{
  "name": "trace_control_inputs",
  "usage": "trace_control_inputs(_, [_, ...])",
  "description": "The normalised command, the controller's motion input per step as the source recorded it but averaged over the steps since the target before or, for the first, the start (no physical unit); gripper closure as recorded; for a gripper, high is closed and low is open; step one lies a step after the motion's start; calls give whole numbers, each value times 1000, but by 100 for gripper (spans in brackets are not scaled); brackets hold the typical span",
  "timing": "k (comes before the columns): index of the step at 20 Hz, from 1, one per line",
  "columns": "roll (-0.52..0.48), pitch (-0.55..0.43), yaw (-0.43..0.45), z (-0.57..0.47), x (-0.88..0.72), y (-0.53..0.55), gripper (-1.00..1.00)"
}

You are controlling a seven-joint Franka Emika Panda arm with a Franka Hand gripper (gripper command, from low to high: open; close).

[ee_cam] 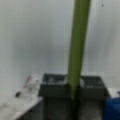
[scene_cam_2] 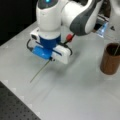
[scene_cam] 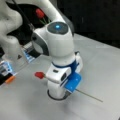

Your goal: Flower insertion into a vase

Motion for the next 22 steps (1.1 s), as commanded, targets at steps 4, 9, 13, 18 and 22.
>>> trace_control_inputs(4, [110, 5, -134, 205, -69, 119, 100])
trace_control_inputs(9, [195, -37, -79, 96, -128, 102, 100])
trace_control_inputs(13, [175, -22, -89, 83, -282, 131, 100])
trace_control_inputs(18, [107, -41, -124, 1, -335, 135, 100])
trace_control_inputs(22, [66, -73, -150, -70, -465, 211, 100])
